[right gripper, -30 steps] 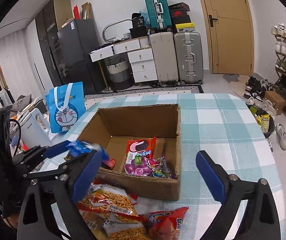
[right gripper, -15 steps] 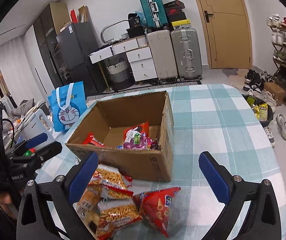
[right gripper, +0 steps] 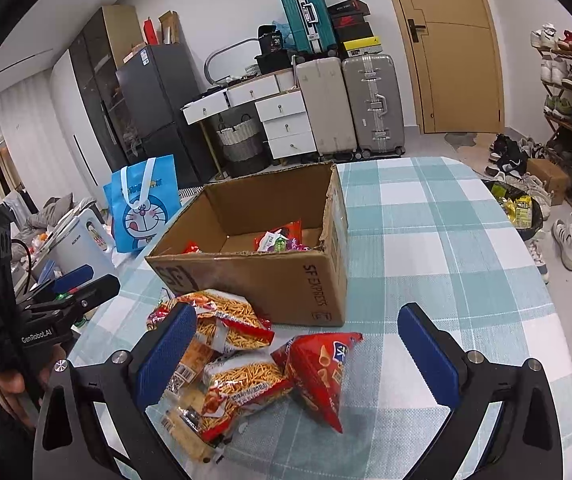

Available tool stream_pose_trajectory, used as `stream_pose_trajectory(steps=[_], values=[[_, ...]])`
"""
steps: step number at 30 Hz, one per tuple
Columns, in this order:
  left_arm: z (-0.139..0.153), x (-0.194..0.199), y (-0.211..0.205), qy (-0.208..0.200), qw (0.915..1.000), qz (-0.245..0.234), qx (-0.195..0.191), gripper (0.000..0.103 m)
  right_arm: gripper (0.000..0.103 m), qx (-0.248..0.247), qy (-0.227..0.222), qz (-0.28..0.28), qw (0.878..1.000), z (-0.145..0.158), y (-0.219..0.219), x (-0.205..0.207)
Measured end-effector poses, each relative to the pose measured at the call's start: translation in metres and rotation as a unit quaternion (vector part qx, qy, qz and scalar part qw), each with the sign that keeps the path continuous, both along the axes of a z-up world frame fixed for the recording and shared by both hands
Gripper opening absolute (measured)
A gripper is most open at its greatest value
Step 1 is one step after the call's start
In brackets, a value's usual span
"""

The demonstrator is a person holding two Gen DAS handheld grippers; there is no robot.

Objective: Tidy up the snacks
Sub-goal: 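Move both open tools away from the box toward the snack pile, then grasp the red triangular chip bag with the right tool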

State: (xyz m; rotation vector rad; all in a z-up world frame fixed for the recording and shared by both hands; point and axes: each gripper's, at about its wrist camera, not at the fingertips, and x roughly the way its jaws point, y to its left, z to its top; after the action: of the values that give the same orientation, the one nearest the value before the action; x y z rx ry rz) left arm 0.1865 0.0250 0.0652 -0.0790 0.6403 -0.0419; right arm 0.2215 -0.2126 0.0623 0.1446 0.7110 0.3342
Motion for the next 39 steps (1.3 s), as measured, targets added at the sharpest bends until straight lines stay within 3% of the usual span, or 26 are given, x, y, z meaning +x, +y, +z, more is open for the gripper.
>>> stream_pose_trajectory(steps=[4, 18, 31, 39], values=[[-0.004, -0.005, 0.001, 0.000, 1.0000, -0.001, -0.002, 0.103, 0.102, -0.026, -0.002, 0.001, 1.000, -0.001, 0.005, -0.005], [-0.021, -0.013, -0.001, 0.021, 0.9996, -0.001, 0.018, 0.103, 0.102, -0.042, 0.041, 0.011, 0.998, -0.015, 0.009, -0.002], [-0.053, 0.004, -0.004, 0.066, 0.9974, -0.016, 0.026, 0.103, 0.102, -0.046, 0.099, 0.018, 0.994, -0.045, 0.002, 0.011], [-0.072, 0.016, -0.005, 0.085, 0.9957, -0.012, 0.036, 0.103, 0.102, -0.034, 0.099, 0.009, 0.994, -0.053, -0.004, 0.017]])
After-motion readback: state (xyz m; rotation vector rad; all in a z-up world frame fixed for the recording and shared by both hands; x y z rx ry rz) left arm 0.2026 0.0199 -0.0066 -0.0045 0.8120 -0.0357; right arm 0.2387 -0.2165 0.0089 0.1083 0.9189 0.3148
